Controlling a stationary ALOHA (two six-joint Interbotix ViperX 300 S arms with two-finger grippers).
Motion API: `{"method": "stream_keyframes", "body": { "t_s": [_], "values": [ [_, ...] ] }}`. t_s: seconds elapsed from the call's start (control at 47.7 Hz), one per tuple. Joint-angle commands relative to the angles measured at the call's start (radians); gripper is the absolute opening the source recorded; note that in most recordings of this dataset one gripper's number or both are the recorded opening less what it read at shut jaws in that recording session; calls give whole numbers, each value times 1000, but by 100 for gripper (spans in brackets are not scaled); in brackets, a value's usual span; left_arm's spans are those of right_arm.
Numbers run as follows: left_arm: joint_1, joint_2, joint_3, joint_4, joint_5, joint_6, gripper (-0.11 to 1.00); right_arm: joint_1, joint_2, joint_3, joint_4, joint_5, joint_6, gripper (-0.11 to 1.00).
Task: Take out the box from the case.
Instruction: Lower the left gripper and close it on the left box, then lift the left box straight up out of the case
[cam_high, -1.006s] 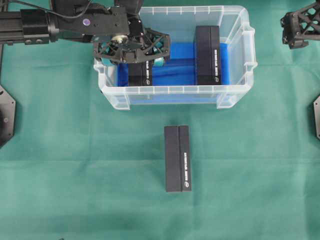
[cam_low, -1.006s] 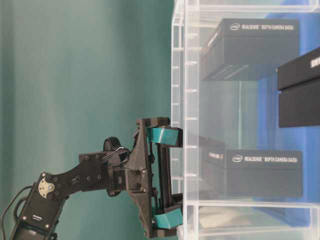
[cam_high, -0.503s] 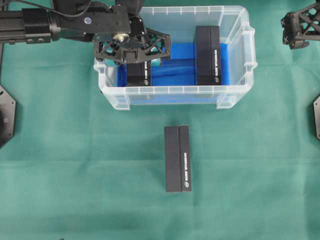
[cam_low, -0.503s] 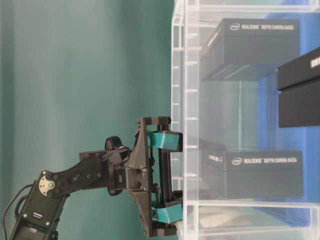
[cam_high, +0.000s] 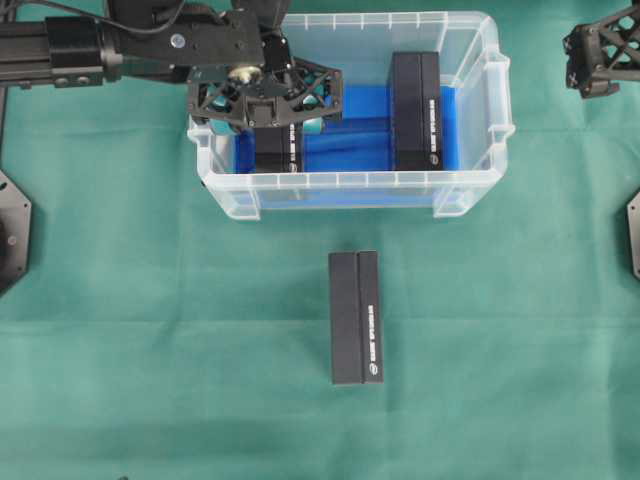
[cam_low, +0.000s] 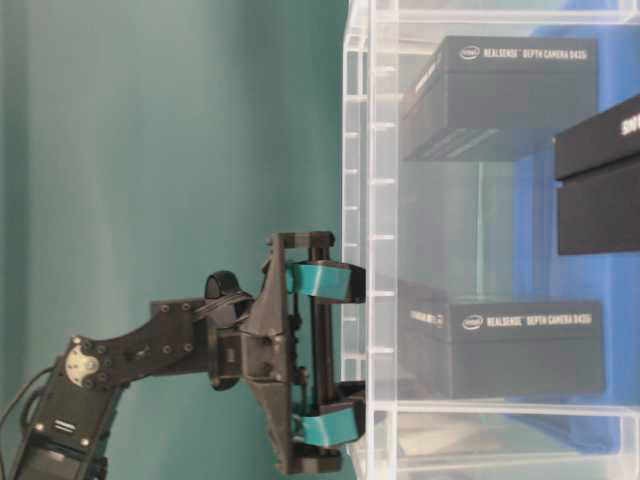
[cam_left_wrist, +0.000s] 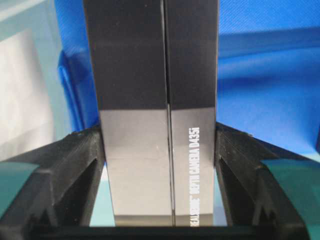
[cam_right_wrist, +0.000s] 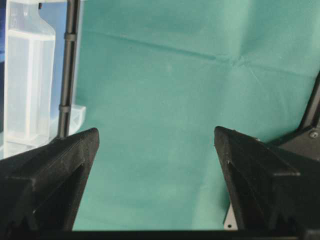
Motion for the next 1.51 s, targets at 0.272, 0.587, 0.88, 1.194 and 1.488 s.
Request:
{"method": "stream_keyframes", "body": {
  "t_s": [0.272, 0.587, 0.88, 1.194, 1.488],
  "values": [
    [-25, -41, -166, 2, 149, 8, 60, 3, -11, -11, 0, -8, 2, 91],
    [-28, -72, -305, 2, 299, 25, 60, 3, -18, -11, -2, -14, 0, 91],
    [-40, -92, -472, 3, 468, 23, 60, 3, -34, -9, 0, -14, -2, 91],
    [-52, -81, -621, 3, 623, 20, 60, 3, -43, -9, 0, -14, -2, 91],
    [-58, -77, -630, 5, 629, 15, 60, 3, -55, -3, 0, -11, 0, 91]
  ]
}}
